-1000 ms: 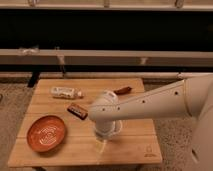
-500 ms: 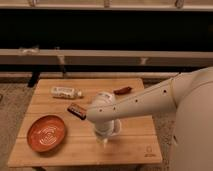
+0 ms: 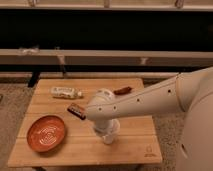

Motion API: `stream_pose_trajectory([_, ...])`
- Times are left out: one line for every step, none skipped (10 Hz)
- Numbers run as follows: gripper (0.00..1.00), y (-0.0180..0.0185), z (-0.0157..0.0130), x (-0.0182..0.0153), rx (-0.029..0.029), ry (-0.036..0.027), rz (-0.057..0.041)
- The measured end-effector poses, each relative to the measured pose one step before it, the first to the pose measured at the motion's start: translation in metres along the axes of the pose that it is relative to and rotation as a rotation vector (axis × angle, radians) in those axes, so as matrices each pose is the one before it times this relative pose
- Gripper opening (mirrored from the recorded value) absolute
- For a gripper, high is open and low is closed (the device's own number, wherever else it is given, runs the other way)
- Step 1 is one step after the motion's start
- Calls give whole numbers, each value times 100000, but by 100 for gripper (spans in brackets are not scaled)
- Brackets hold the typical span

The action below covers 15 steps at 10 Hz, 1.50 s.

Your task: Place the ceramic cup in the ceramic bowl

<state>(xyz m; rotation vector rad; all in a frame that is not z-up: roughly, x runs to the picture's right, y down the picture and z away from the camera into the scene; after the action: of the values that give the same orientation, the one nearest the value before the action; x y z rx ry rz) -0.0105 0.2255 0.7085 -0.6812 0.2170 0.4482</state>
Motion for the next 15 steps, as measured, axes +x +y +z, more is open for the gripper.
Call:
stream_pose_trajectory([0, 206, -674, -780, 1067, -1331, -3044])
stream_pose_trajectory([0, 459, -1265, -1980, 1553, -3147, -5808])
stream_pose_trajectory([0, 328, -1003, -1867, 1061, -2540, -4893])
stream_pose_trajectory([0, 186, -741, -1663, 1022, -2051, -4311])
stream_pose_trajectory([0, 240, -841, -2255, 1008, -2464, -5654])
stream_pose_trajectory([0, -28, -642, -2430, 1330, -2527, -6322])
stream_pose_trajectory([0, -87, -330, -1391, 805, -1538, -3627])
stream_pose_trajectory([0, -219, -516, -2022, 1608, -2262, -5393])
stream_pose_trajectory([0, -192, -438, -1700, 1394, -2239, -4444])
stream_pose_trajectory([0, -223, -896, -2365, 2008, -3843, -6450])
stream_pose_trajectory([0, 38, -664, -1640, 1264, -2905, -5336])
stream_pose_trajectory([0, 488, -193, -1291, 455, -1719, -4855])
stream_pose_trajectory([0, 740, 236, -1578, -181, -1170, -4734])
stream_pose_trajectory([4, 445, 772, -1126, -352, -394, -3696])
stream_pose_trajectory([10, 124, 800, -515, -305, -36, -1811])
